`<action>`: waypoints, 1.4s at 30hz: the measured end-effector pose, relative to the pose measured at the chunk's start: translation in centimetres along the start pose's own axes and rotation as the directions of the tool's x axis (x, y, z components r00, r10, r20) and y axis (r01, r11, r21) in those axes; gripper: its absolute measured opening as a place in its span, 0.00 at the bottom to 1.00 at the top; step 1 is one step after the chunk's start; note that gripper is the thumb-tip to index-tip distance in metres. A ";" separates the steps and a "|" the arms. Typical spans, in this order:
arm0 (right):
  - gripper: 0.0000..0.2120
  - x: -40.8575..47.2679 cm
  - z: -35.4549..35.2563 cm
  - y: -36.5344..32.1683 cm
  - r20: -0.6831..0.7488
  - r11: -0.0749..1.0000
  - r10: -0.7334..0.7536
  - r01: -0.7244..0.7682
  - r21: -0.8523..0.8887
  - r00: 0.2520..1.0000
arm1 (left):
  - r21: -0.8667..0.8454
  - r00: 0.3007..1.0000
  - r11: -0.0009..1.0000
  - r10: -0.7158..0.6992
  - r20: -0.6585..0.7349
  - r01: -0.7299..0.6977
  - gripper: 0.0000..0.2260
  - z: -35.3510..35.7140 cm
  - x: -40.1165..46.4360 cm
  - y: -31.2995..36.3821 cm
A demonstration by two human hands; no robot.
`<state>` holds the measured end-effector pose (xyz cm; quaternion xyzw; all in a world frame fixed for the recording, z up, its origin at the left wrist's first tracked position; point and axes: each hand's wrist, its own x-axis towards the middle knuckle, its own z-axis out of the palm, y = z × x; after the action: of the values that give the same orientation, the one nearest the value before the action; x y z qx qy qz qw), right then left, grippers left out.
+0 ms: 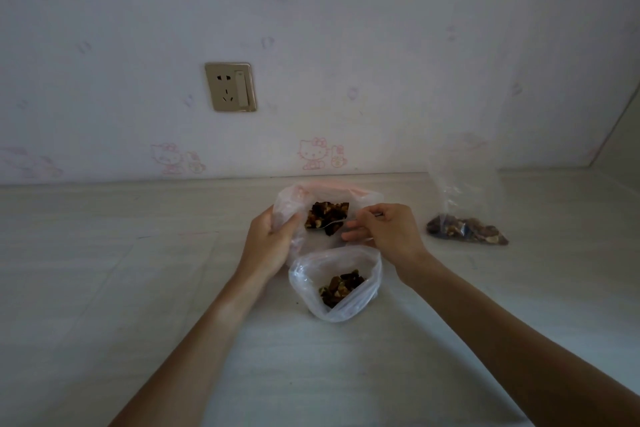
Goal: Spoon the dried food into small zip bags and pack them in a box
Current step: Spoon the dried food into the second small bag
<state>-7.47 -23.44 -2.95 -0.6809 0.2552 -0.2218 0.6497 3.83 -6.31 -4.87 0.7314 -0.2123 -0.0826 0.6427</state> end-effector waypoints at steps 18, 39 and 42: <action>0.08 -0.7 -0.4 0.1 0.015 0.985 0.064 -0.065 0.158 0.998 | -0.036 0.999 0.998 0.047 0.003 -0.047 0.09 0.0 -0.5 0.5; 0.07 -4.2 -5.2 -4.9 0.119 0.988 -0.100 0.084 0.128 0.988 | 0.393 0.905 0.892 0.339 -0.256 -0.223 0.17 -4.1 -2.5 2.0; 0.07 -5.7 -6.0 -4.7 0.172 0.989 -0.089 0.068 0.128 0.981 | 0.417 0.911 0.874 0.358 -0.206 -0.249 0.06 -4.6 -4.6 2.4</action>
<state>-15.44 -24.33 2.23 -0.6665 0.1553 -0.2011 0.7009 1.03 -0.46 -2.50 0.8036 -0.2455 0.1661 0.5161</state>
